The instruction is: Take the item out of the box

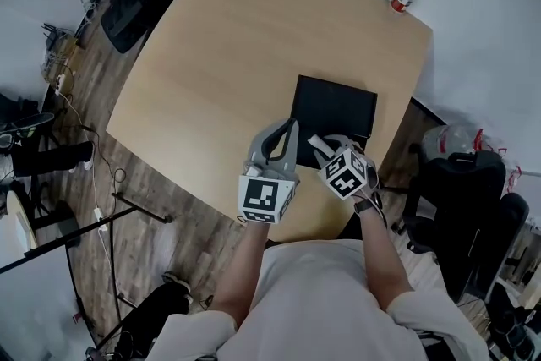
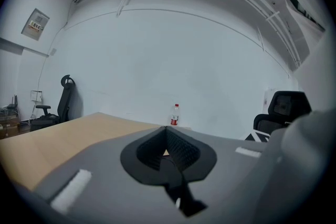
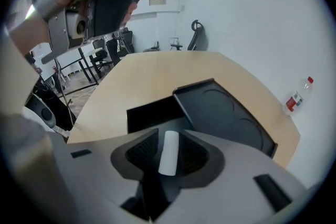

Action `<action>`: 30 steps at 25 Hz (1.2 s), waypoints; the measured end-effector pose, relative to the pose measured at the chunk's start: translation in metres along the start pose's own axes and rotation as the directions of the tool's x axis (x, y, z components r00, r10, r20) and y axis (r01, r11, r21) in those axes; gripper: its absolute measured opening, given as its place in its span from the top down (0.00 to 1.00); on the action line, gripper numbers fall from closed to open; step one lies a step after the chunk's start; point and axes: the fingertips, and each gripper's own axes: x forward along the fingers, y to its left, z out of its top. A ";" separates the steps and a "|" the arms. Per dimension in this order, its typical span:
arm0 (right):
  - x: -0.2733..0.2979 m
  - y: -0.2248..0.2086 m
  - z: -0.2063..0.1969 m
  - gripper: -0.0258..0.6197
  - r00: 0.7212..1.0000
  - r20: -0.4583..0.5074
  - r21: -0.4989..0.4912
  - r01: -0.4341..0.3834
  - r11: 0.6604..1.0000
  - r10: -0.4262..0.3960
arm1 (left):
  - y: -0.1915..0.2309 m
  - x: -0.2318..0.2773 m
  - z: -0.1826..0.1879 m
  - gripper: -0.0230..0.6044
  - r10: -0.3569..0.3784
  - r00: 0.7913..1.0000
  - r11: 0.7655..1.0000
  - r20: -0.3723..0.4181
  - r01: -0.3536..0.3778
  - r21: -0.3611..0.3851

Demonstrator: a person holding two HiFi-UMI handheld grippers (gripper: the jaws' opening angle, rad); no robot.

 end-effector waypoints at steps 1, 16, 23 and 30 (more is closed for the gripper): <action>0.004 0.002 -0.003 0.80 1.000 -0.009 0.005 -0.007 1.000 0.007 | 0.000 -0.001 -0.003 0.95 0.001 1.000 1.000 -0.009 -0.001 -0.004; 0.041 0.001 -0.030 0.73 0.995 -0.087 0.125 -0.037 0.991 0.048 | 0.000 0.006 -0.017 0.95 -0.013 0.999 0.999 -0.030 0.012 -0.047; 0.046 -0.002 -0.039 0.74 0.992 -0.123 0.112 0.000 0.994 0.014 | -0.004 0.002 -0.012 0.95 -0.014 1.000 0.999 -0.022 0.013 -0.033; 0.043 -0.002 -0.040 0.79 0.993 -0.116 0.080 0.014 0.997 -0.005 | -0.010 -0.005 -0.008 0.95 -0.015 1.000 1.000 -0.012 0.015 -0.025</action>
